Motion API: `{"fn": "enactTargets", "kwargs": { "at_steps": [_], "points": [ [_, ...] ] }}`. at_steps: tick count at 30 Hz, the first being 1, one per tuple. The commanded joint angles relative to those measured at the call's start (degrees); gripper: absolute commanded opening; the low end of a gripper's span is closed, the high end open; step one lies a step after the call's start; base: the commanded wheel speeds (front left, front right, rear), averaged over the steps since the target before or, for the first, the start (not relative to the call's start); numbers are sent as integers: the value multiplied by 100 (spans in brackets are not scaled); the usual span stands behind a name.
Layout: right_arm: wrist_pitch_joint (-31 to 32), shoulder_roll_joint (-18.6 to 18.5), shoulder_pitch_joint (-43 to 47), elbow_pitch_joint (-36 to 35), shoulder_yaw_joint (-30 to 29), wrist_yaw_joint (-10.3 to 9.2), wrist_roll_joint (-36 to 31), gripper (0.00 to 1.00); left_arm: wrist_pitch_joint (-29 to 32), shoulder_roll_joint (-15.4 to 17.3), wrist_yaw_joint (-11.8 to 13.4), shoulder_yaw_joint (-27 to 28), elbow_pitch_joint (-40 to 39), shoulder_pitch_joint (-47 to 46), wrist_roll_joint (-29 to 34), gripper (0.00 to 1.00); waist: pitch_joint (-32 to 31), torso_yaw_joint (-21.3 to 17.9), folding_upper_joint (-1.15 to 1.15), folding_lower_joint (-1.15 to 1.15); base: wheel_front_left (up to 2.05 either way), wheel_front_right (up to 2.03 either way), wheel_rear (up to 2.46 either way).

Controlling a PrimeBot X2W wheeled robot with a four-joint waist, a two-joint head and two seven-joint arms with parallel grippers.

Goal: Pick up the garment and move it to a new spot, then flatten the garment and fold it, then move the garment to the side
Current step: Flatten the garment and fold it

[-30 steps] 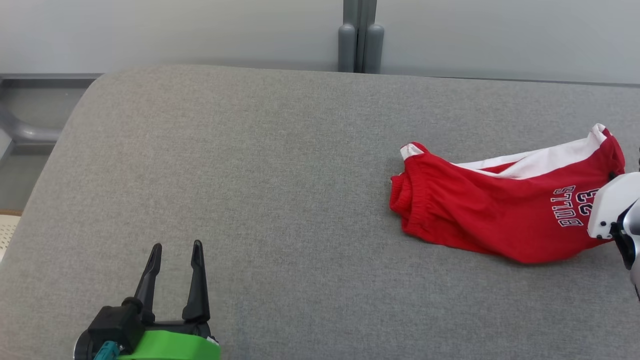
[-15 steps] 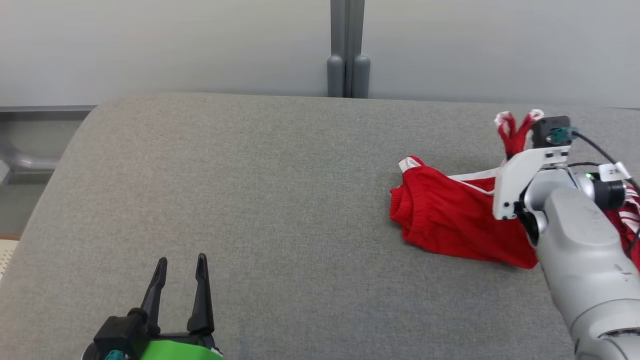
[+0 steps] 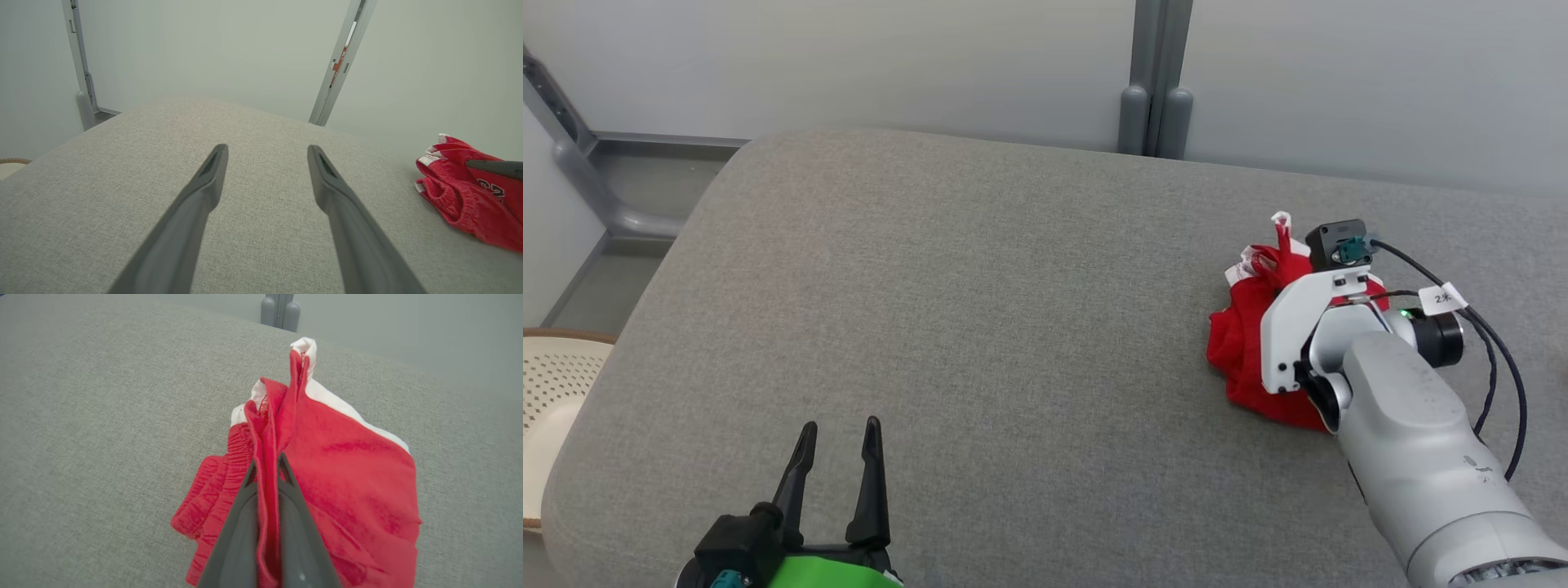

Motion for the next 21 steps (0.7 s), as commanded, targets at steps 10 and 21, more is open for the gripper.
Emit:
{"fn": "enactTargets", "kwargs": {
  "at_steps": [10, 21],
  "points": [
    [-57, -10, 275, -632, 1438, -11, 2258, 100, -12, 13, 65, -26, 53, -95, -93, 100, 41, 27, 0, 0, 0, 0, 0],
    [-1223, -468, 497, -1028, 785, -10, 2038, 100, -12, 13, 76, 36, 103, 131, -83, 100, -261, -305, 0, 0, 0, 0, 0]
  ]
}}
